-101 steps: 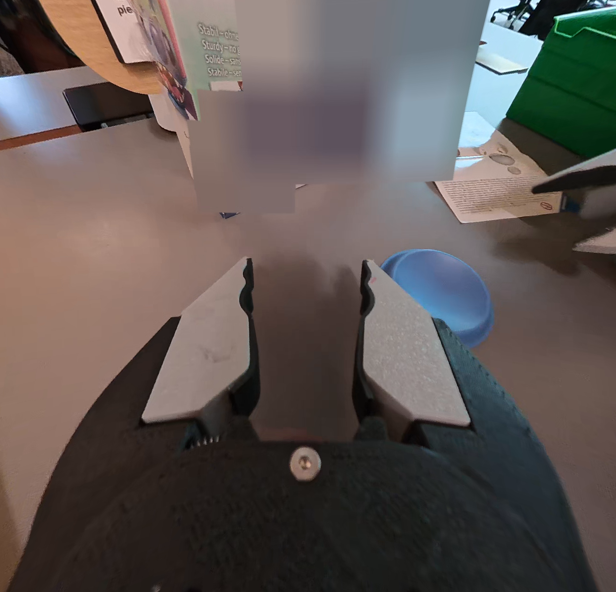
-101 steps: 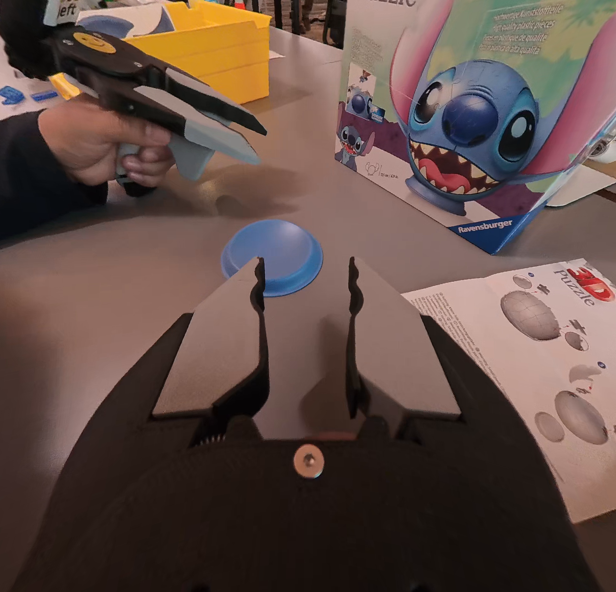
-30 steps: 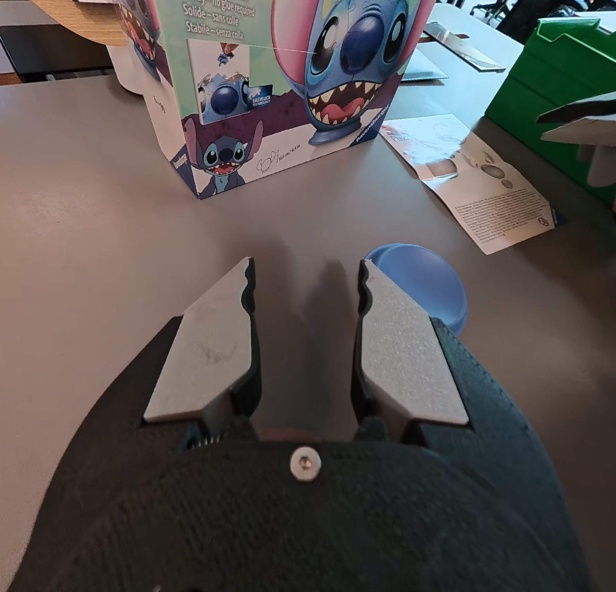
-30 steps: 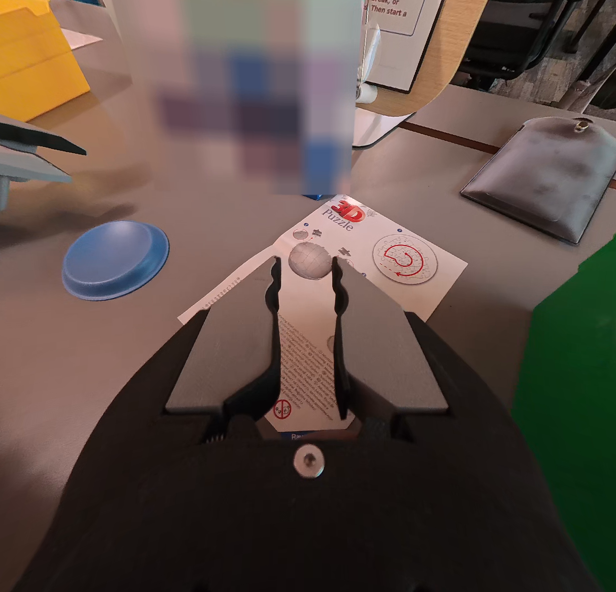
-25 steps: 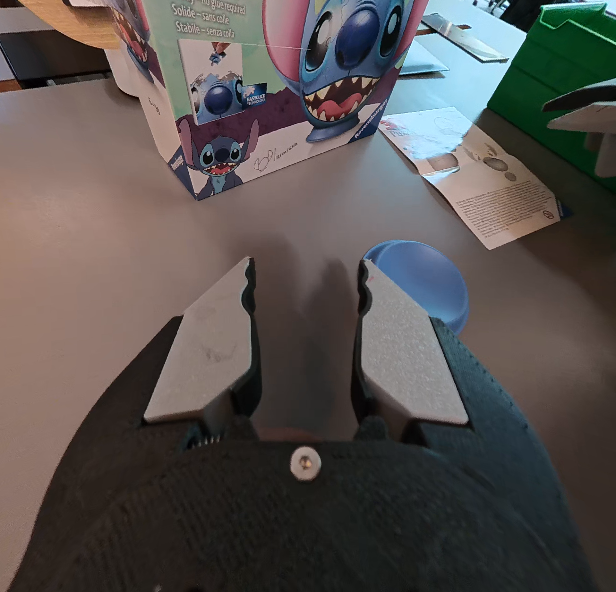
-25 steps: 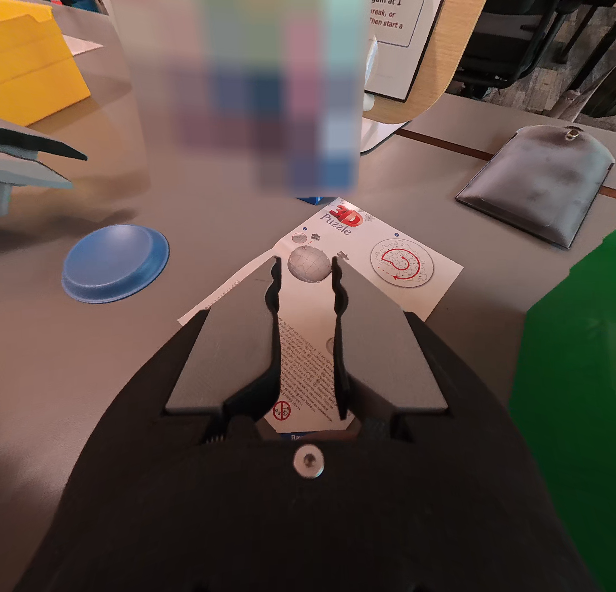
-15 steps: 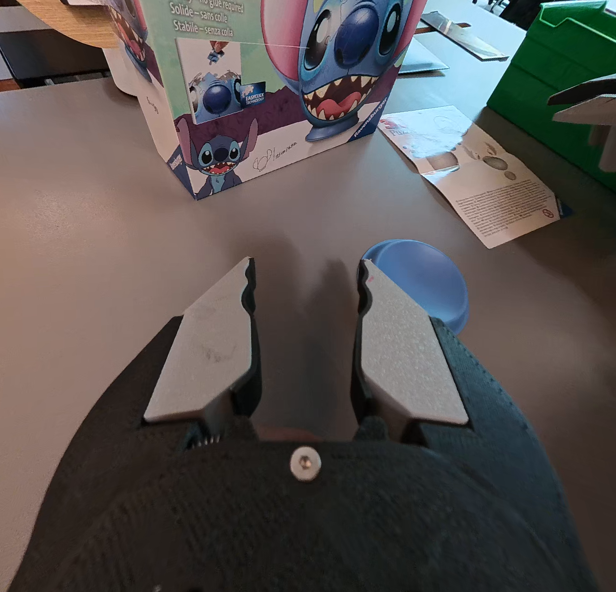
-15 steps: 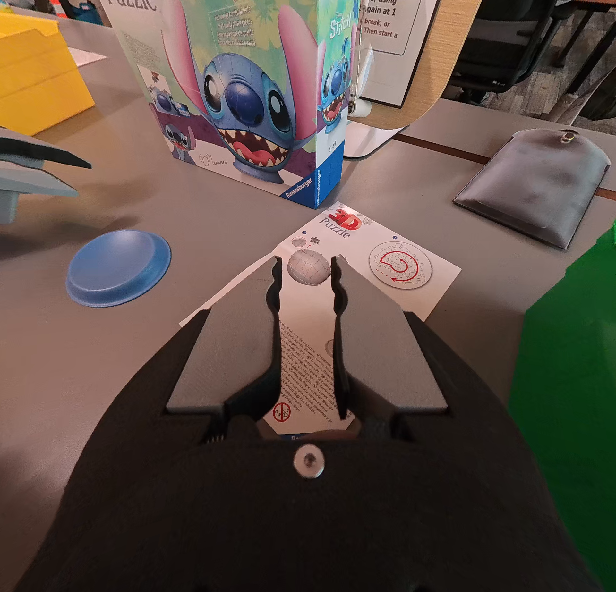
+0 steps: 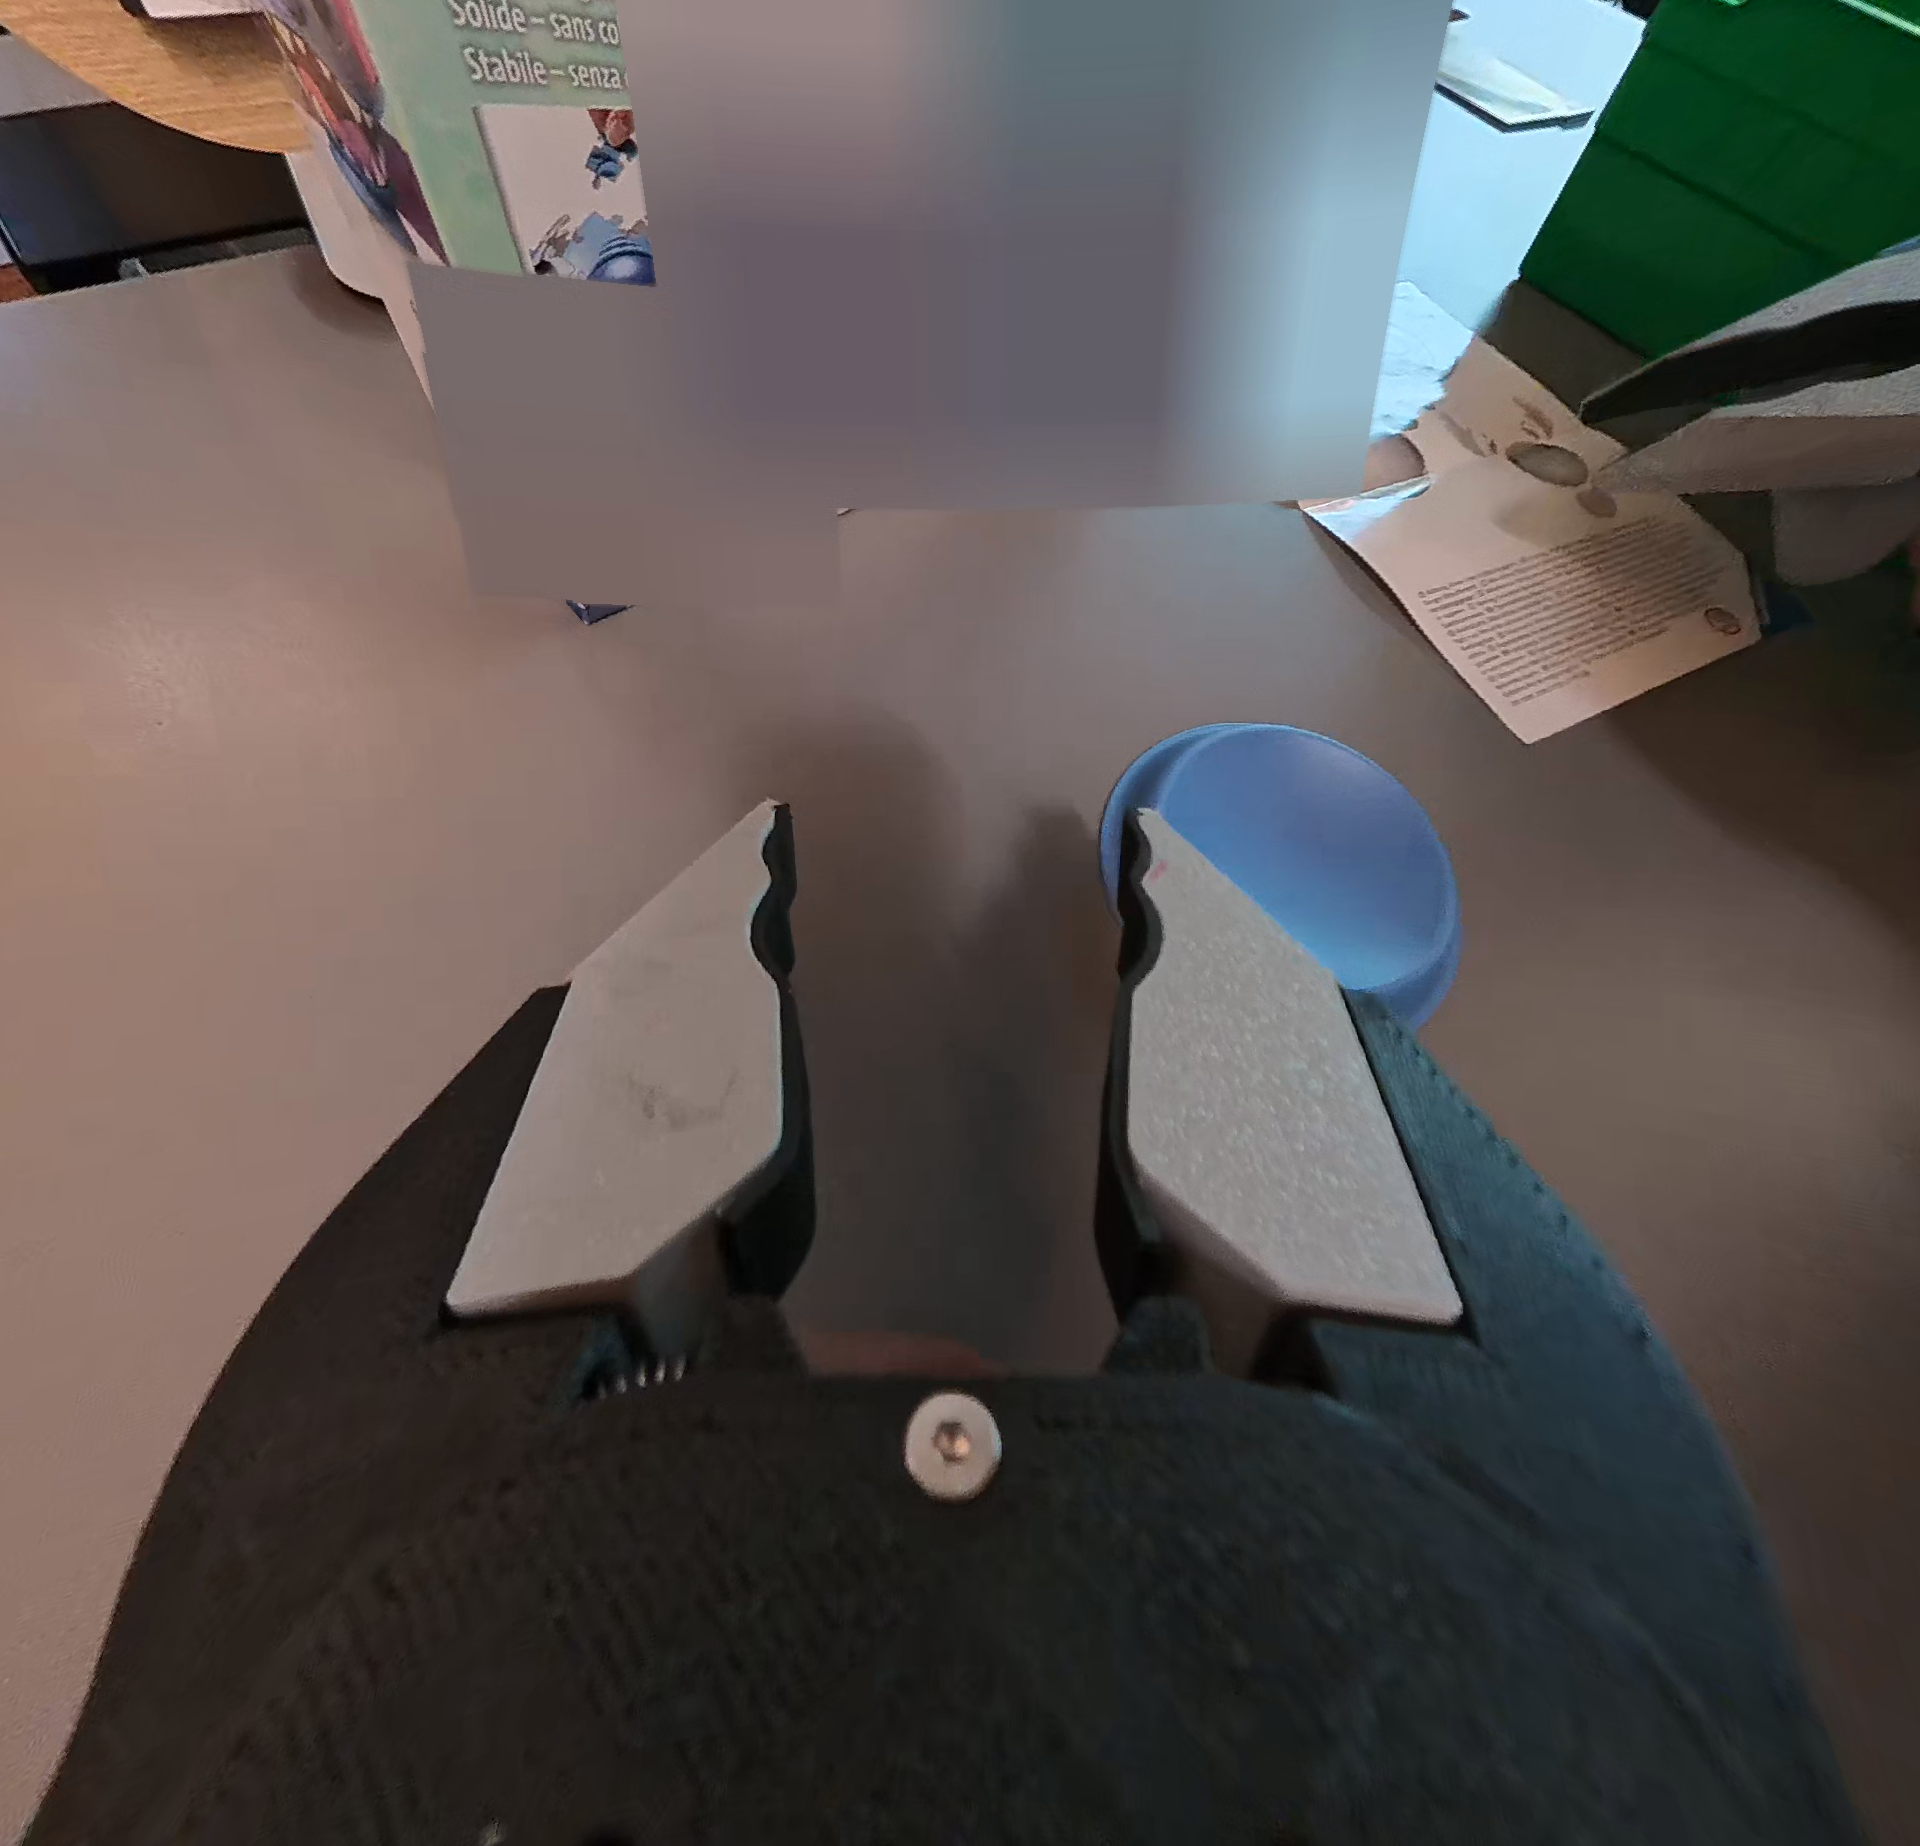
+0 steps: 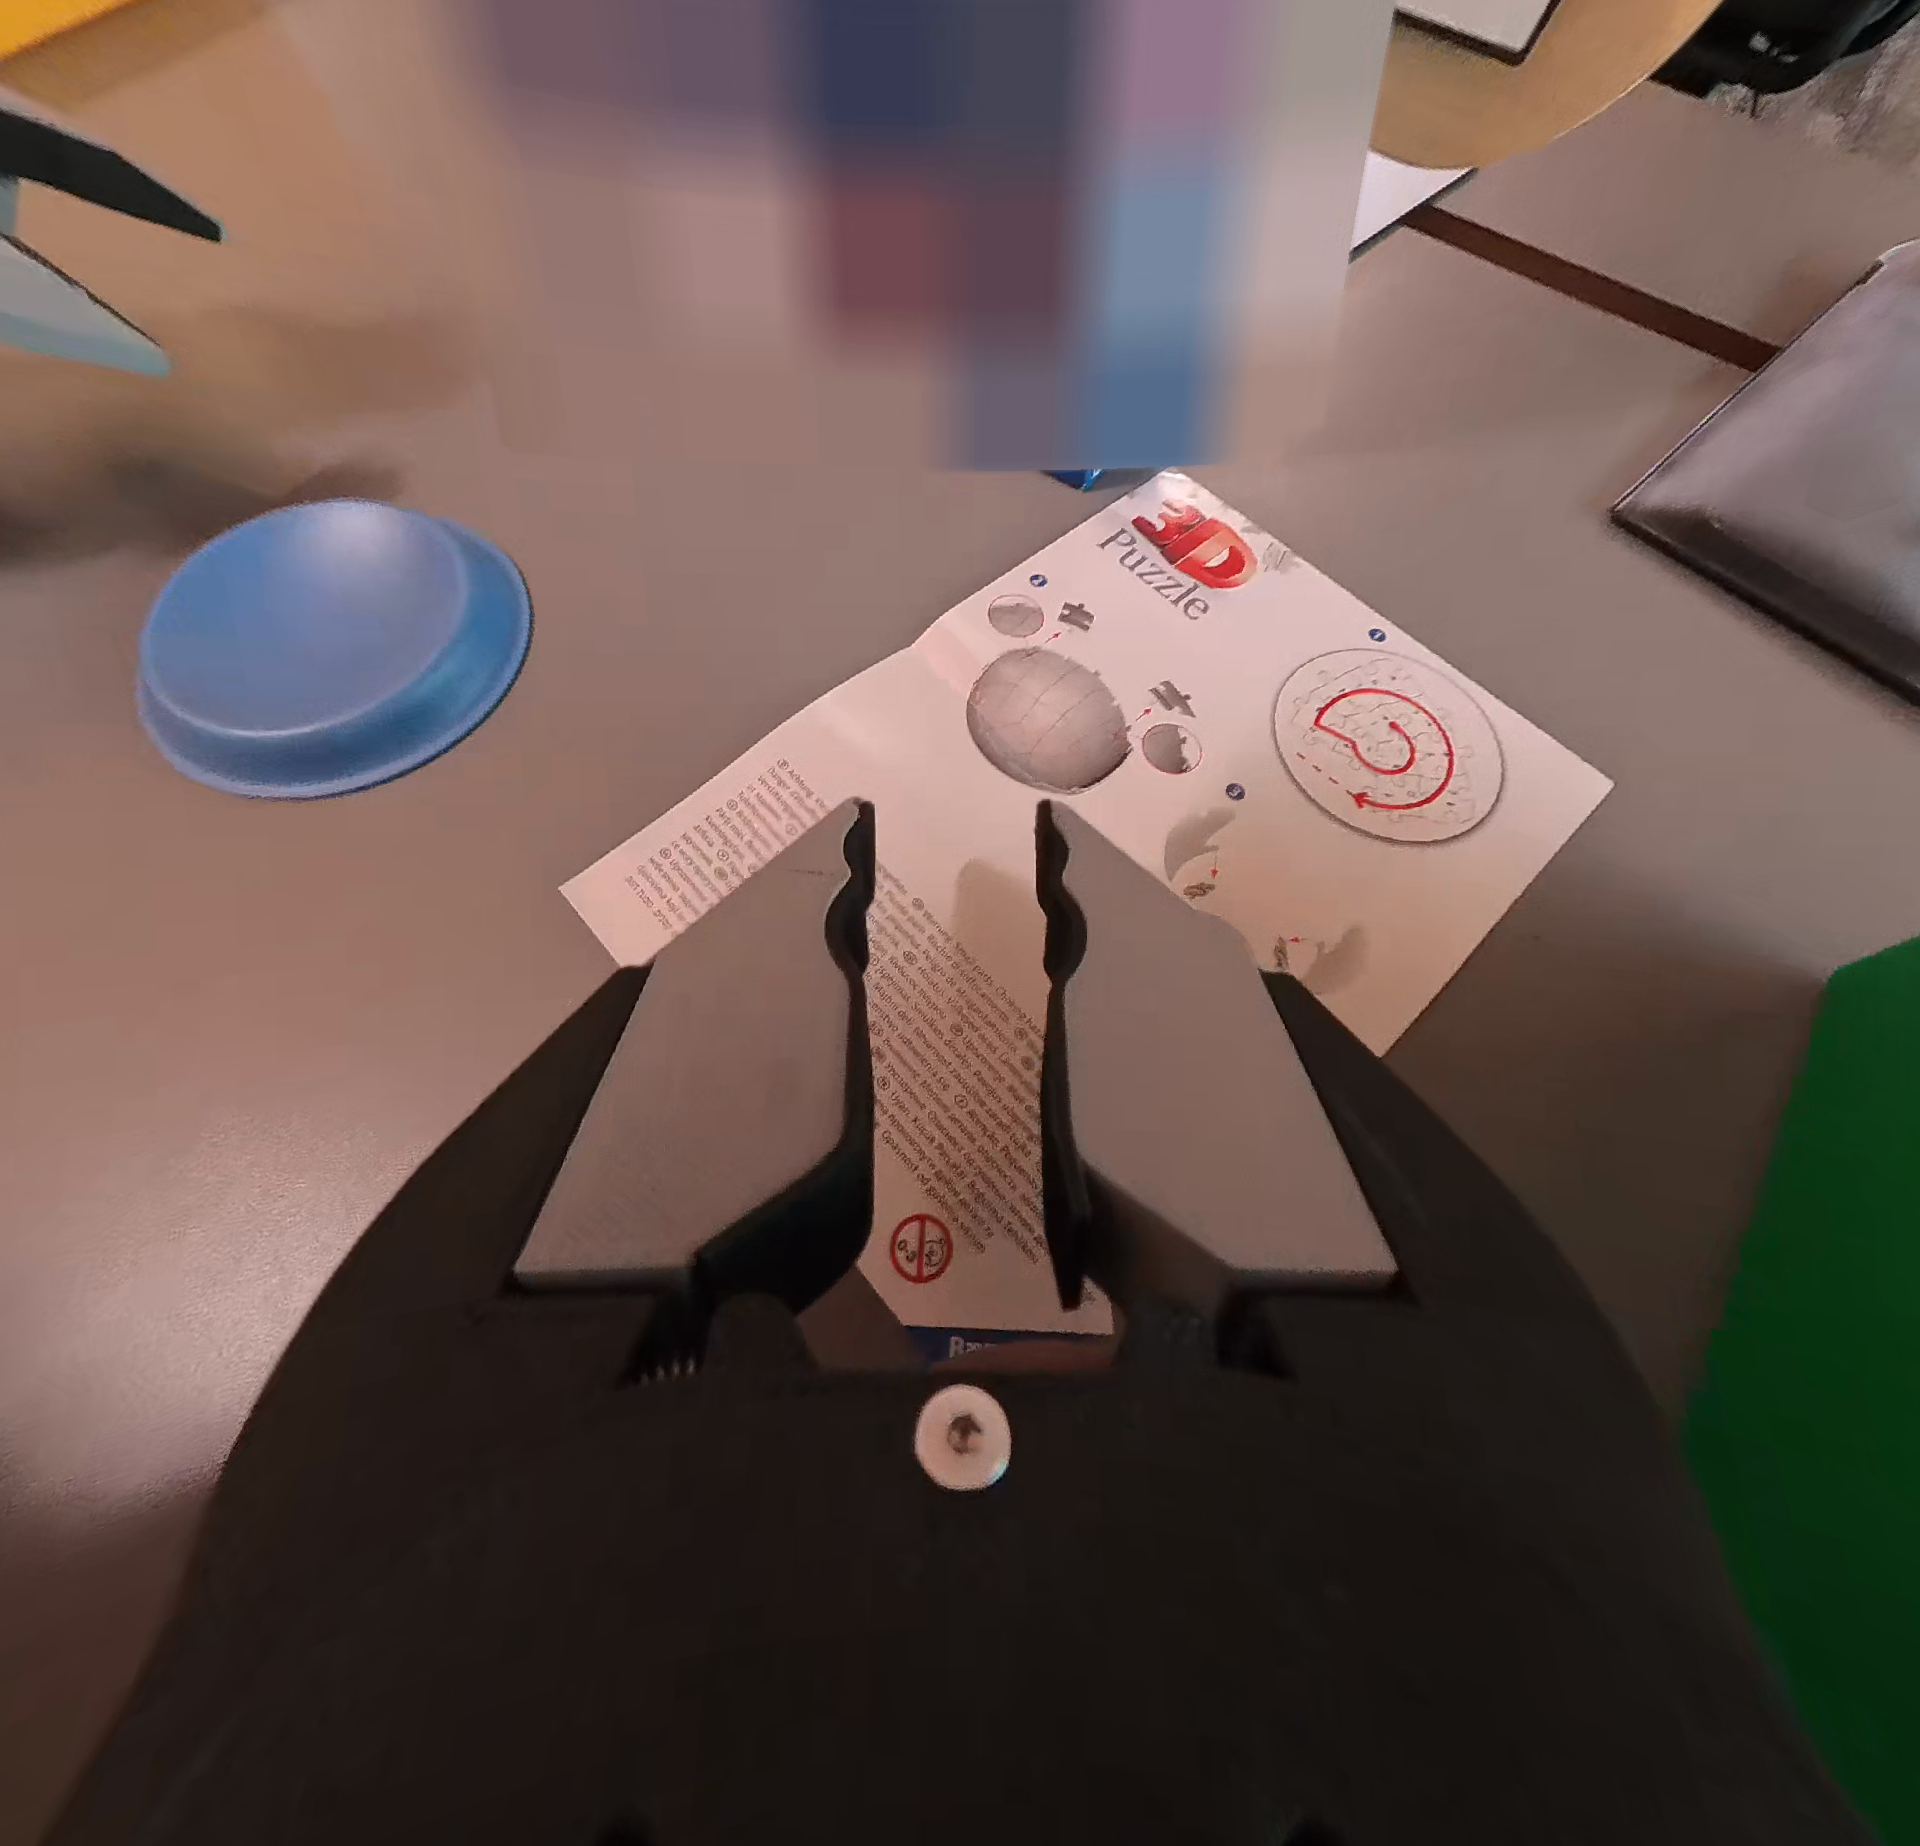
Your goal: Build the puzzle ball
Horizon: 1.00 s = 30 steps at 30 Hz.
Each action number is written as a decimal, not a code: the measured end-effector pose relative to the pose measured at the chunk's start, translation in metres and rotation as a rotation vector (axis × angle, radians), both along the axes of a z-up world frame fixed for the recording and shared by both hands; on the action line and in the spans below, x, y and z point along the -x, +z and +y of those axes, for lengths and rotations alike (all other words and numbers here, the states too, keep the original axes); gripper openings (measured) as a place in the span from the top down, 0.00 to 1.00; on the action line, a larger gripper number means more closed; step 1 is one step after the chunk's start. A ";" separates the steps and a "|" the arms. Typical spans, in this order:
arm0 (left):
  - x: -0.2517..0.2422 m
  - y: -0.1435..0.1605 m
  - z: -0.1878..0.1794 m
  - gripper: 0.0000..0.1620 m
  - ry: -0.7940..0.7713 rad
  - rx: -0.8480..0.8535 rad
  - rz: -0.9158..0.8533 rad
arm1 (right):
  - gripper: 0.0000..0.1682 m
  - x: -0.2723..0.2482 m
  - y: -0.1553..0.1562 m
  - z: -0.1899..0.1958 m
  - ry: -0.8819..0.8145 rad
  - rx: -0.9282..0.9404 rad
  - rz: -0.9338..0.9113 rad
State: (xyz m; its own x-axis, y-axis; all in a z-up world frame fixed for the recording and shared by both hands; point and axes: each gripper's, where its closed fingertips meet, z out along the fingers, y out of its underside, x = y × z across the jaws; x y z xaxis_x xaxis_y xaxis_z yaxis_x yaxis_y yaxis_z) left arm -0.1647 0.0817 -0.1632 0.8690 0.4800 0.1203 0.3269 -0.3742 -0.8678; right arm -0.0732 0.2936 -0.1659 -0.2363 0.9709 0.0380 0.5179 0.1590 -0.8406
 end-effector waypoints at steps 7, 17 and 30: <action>-0.001 0.000 0.000 0.62 -0.001 0.008 0.018 | 0.85 -0.001 -0.018 -0.004 0.026 -0.059 -0.065; -0.001 -0.002 0.001 0.62 -0.002 0.015 0.003 | 0.86 -0.002 -0.032 0.002 0.012 -0.151 -0.131; -0.012 0.009 -0.008 0.62 0.010 -0.036 -0.023 | 0.88 0.001 -0.010 0.017 -0.095 -0.217 0.020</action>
